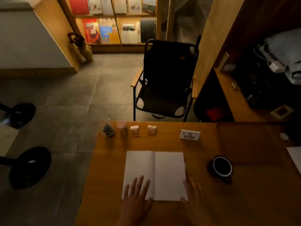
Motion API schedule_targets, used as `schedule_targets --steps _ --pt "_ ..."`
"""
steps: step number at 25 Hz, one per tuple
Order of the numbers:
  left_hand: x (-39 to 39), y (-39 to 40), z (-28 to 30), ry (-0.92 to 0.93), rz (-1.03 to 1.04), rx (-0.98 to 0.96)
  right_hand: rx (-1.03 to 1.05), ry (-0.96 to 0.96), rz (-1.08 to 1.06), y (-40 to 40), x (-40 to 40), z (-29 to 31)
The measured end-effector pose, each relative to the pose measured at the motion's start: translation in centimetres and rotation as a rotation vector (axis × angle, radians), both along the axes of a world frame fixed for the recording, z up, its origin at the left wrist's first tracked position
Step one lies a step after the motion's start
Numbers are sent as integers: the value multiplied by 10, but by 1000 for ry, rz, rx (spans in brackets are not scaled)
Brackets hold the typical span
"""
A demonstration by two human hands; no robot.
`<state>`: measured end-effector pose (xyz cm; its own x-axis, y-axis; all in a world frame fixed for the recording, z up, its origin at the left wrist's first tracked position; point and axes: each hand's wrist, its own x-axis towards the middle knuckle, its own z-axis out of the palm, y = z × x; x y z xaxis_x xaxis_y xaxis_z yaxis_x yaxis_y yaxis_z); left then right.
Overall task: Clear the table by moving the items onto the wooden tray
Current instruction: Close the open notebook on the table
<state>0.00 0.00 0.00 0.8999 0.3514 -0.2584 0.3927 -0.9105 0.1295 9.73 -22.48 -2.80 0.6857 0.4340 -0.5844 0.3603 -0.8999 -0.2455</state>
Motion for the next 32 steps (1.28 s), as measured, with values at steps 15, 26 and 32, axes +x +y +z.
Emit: schedule_targets --steps 15,26,32 --pt "0 51 -35 338 136 -134 -132 -61 223 27 28 -19" --pt "2 65 -47 277 374 -190 -119 -44 296 54 19 -34" --pt "16 47 -43 142 741 -486 -131 -43 264 57 12 -38"
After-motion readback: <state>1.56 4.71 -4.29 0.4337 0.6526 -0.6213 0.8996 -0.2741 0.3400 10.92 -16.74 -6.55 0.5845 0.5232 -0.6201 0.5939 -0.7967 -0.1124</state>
